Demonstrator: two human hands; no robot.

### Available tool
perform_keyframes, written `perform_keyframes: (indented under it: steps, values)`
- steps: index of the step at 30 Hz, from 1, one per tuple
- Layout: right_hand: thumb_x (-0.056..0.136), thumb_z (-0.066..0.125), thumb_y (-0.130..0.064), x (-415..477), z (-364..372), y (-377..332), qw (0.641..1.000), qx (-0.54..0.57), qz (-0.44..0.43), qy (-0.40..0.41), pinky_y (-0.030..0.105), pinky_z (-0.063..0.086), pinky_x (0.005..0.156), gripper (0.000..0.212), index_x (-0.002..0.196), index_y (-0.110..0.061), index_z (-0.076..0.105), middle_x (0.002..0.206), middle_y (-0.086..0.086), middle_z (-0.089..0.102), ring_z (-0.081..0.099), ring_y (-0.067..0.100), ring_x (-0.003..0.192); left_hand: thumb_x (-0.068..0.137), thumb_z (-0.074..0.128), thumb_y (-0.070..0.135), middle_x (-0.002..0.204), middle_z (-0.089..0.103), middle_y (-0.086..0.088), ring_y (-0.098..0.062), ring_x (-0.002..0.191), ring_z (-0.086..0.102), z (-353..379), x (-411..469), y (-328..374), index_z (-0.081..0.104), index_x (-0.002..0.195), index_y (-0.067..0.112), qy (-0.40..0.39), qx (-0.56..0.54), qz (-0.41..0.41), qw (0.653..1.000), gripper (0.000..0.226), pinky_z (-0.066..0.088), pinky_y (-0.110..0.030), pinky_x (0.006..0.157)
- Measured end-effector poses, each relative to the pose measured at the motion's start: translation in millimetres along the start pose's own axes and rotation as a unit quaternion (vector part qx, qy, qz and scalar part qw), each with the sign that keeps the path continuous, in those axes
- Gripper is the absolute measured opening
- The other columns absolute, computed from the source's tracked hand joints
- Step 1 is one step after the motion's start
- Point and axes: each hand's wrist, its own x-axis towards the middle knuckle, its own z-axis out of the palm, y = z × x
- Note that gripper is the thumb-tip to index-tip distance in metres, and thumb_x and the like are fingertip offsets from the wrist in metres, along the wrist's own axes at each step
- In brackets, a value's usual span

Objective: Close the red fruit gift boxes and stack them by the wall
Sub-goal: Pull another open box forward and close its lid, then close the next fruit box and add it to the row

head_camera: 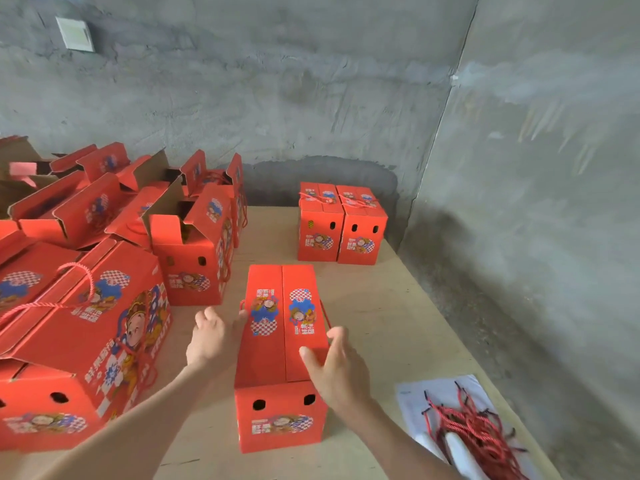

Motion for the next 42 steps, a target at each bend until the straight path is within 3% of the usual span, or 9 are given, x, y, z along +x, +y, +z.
perform_keyframes:
  steps: [2,4,7,10,15,24,29,33,42]
  values:
    - [0.083,0.054,-0.063,-6.4,-5.3,11.6,0.968,0.199,0.141,-0.066,0.031,0.045,0.081,0.051,0.105,-0.018,0.047,0.109,0.0,0.064,0.061,0.02,0.095,0.092,0.028,0.063,0.101,0.059,-0.023,-0.038,0.099,0.056,5.5,-9.7,-6.1,0.06,0.097,-0.003,-0.031,-0.06,-0.033,0.997,0.074,0.044,-0.041,0.083]
    - [0.082,0.053,-0.068,-8.5,-7.2,20.4,0.86,0.391,0.248,-0.213,0.035,0.042,0.094,0.047,0.108,-0.028,0.058,0.113,-0.009,0.064,0.058,0.012,0.102,0.096,0.029,0.057,0.076,0.061,-0.017,-0.034,0.075,0.06,8.3,-16.0,-4.0,0.059,0.071,-0.001,-0.075,-0.152,-0.098,0.981,0.07,0.048,-0.035,0.069]
    - [0.091,0.057,-0.038,5.5,-3.7,22.5,0.782,0.506,0.239,-0.277,0.037,0.041,0.104,0.033,0.119,-0.021,0.063,0.112,-0.004,0.07,0.062,0.016,0.109,0.096,0.049,0.035,0.064,0.052,-0.009,-0.024,0.054,0.048,10.0,-12.1,8.3,0.057,0.07,0.004,-0.102,-0.359,-0.191,0.908,0.042,0.04,-0.026,0.052]
    - [0.089,0.057,-0.006,27.5,-7.9,1.9,0.795,0.527,0.221,-0.202,0.041,0.048,0.096,0.029,0.118,-0.006,0.062,0.111,0.012,0.069,0.064,0.026,0.103,0.093,0.057,0.022,0.074,0.054,-0.007,-0.021,0.063,0.048,1.4,-10.4,28.8,0.058,0.089,0.006,-0.071,-0.478,-0.207,0.851,0.017,0.039,-0.027,0.06]
    - [0.09,0.058,-0.003,61.8,-31.2,-43.8,0.884,0.445,0.139,-0.028,0.026,0.04,0.067,0.012,0.099,0.002,0.064,0.09,0.009,0.059,0.052,0.016,0.084,0.096,0.046,0.019,0.06,0.048,0.003,-0.011,0.054,0.041,-39.2,-21.5,75.1,0.064,0.082,0.007,0.044,-0.3,0.089,0.949,0.026,0.033,-0.026,0.051]
    - [0.094,0.042,-0.001,67.9,-72.7,-115.3,0.818,0.479,0.007,-0.319,0.022,0.051,0.054,0.026,0.078,0.0,0.063,0.058,0.009,0.066,0.066,0.02,0.055,0.099,0.043,0.024,0.072,0.06,-0.01,-0.025,0.07,0.053,-83.2,-36.9,80.0,0.059,0.071,-0.001,0.099,-0.059,0.349,0.93,0.041,0.043,-0.036,0.067]
    - [0.094,0.048,-0.013,86.4,-83.7,-128.9,0.851,0.453,0.051,-0.261,0.023,0.037,0.057,0.026,0.068,-0.013,0.054,0.046,-0.005,0.048,0.055,0.01,0.05,0.091,0.044,0.037,0.087,0.059,0.005,-0.015,0.079,0.054,-64.1,-47.0,31.0,0.056,0.083,0.021,0.018,-0.158,0.222,0.962,0.021,0.046,-0.034,0.08]
    - [0.09,0.053,-0.014,92.1,-84.1,-135.6,0.865,0.463,0.028,-0.194,0.028,0.035,0.067,0.027,0.063,-0.015,0.053,0.065,0.001,0.056,0.056,0.01,0.061,0.096,0.054,0.022,0.143,0.034,0.003,-0.017,0.134,0.034,-32.5,-55.4,-12.2,0.023,0.149,0.015,-0.128,-0.101,0.207,0.965,0.062,0.029,-0.031,0.111]
    - [0.09,0.054,-0.006,108.2,-88.2,-158.3,0.875,0.456,-0.074,-0.146,0.027,0.04,0.072,0.024,0.067,-0.013,0.053,0.069,0.004,0.058,0.056,0.012,0.068,0.093,0.059,0.022,0.139,0.049,-0.005,-0.021,0.122,0.05,-40.8,-27.2,2.2,0.028,0.148,0.018,-0.057,-0.13,0.184,0.973,0.063,0.039,-0.027,0.096]
